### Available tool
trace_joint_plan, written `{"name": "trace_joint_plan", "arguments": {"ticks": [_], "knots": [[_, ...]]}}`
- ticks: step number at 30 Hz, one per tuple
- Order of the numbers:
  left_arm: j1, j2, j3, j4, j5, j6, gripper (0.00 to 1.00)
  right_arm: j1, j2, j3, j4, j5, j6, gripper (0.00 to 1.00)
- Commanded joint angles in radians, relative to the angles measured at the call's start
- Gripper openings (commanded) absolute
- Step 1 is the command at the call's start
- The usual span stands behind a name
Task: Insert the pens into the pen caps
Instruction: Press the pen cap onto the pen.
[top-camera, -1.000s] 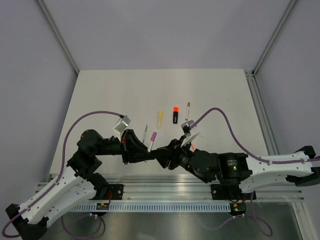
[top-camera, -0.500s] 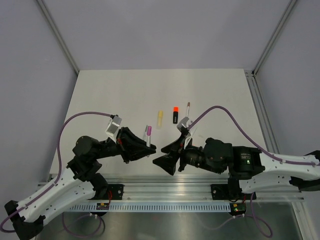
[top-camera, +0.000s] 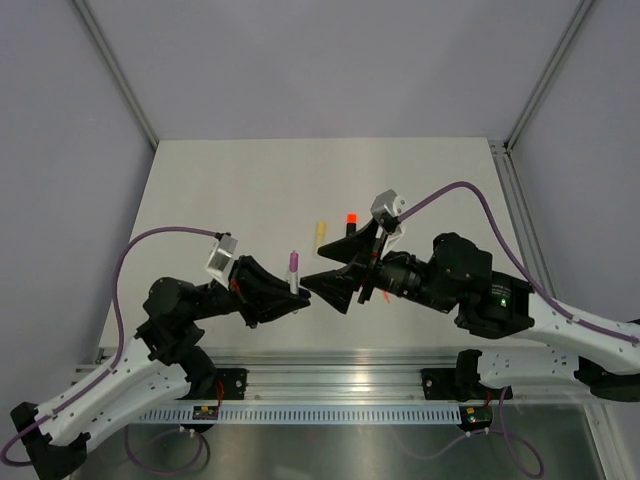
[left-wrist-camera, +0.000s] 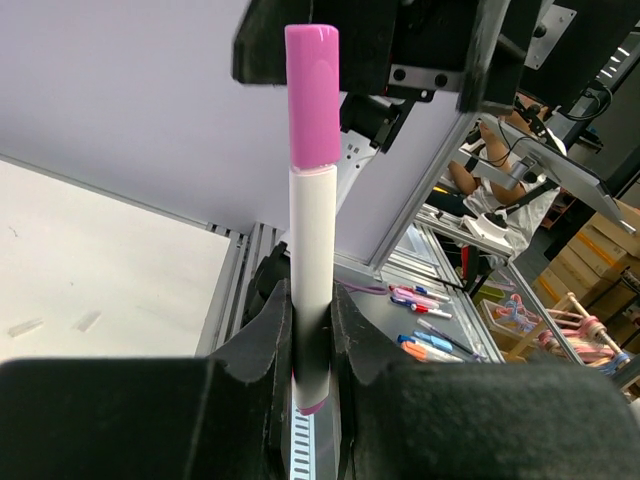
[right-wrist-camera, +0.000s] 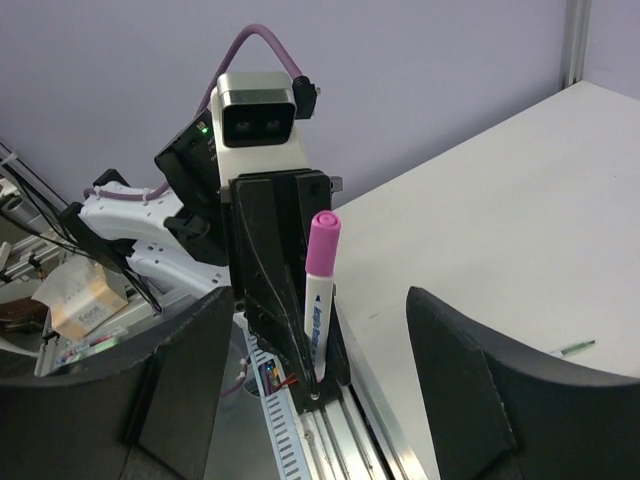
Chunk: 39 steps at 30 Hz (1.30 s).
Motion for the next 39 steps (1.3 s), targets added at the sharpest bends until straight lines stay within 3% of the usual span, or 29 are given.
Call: {"name": "trace_joint_plan", "arguments": {"ticks": [1,10,13,21,25,32,39], "knots": [[-0.003,-0.015,-0.013,0.054,-0.026,0.018,0.00,-0.033,0.038,0.055,0.082,-0.046,-0.019,0.77],[-0.003,-0.001,-0.015,0.055,-0.018,0.028,0.00,-0.068,0.115,0.072,0.147,-0.082,0.028,0.75],[-0.003,0.014,-0.010,0.063,-0.010,0.029,0.00,-0.073,0.128,0.075,0.158,-0.089,0.036,0.63],[-0.005,0.024,0.001,0.060,-0.006,0.040,0.00,-0.079,0.136,0.056,0.159,-0.091,0.062,0.45],[-0.003,0.025,0.004,0.051,-0.004,0.045,0.00,-0.082,0.139,0.055,0.129,-0.079,0.071,0.27],[-0.005,0.024,0.011,0.041,-0.007,0.052,0.00,-0.084,0.151,0.061,0.073,-0.076,0.088,0.26],[-0.003,0.022,0.022,0.012,-0.015,0.072,0.00,-0.088,0.165,0.104,-0.029,-0.056,0.090,0.07]]}}
